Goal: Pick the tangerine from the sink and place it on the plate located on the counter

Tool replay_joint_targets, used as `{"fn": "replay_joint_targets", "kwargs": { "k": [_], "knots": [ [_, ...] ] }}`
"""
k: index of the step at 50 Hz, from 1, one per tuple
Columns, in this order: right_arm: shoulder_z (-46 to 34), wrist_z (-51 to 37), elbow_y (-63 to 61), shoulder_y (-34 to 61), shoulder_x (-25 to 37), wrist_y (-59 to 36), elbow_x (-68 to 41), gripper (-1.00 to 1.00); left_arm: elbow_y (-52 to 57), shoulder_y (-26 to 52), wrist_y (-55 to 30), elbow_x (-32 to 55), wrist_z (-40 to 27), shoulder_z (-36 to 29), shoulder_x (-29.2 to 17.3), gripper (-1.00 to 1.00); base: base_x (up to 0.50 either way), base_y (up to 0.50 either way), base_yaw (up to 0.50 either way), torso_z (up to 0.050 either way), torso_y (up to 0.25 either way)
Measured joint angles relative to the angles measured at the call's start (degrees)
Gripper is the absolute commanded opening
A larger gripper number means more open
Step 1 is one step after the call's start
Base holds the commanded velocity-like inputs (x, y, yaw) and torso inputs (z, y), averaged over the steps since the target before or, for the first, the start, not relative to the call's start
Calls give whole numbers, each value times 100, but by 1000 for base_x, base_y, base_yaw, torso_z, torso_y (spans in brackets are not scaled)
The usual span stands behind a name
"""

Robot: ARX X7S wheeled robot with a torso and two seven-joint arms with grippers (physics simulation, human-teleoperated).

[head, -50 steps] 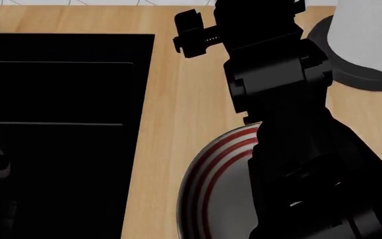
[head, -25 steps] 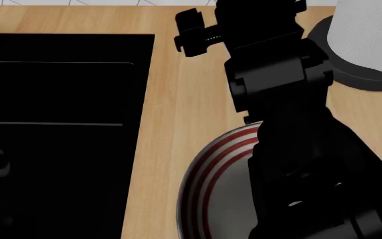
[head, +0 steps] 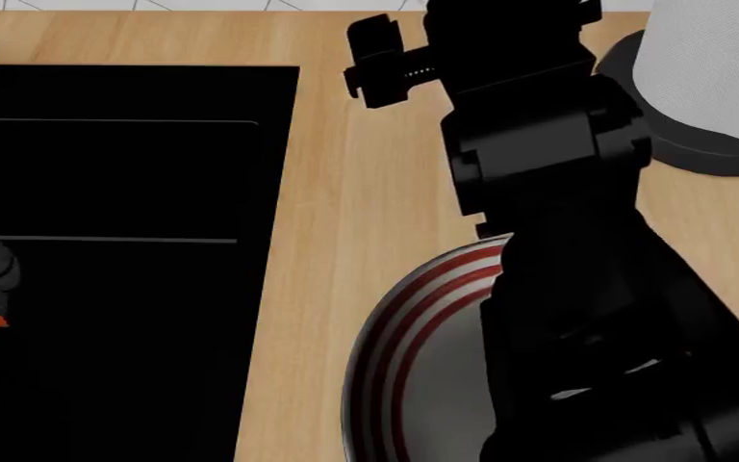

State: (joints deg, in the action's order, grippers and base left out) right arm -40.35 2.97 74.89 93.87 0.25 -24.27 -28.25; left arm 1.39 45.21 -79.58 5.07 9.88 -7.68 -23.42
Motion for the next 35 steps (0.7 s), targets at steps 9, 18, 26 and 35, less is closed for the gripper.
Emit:
{"fn": "replay_joint_targets", "kwargs": {
  "k": [9,18,26,35],
  "knots": [
    [224,34,-1,-4,8,-20,227,100,1100,141,-596,1080,-541,56,-177,-100,0,0,0,0,0],
    [411,64,-3,1,19,-37,418,100,1659,428,-847,3400,-2151,113,-556,-100,0,0,0,0,0],
    [521,79,-42,14,47,-78,538,100,1941,803,-936,5504,-3615,131,-833,-100,0,0,0,0,0],
    [585,-43,-764,-122,261,-522,514,100,2116,1398,-862,7745,-5183,-52,-1108,-100,0,0,0,0,0]
  ]
}}
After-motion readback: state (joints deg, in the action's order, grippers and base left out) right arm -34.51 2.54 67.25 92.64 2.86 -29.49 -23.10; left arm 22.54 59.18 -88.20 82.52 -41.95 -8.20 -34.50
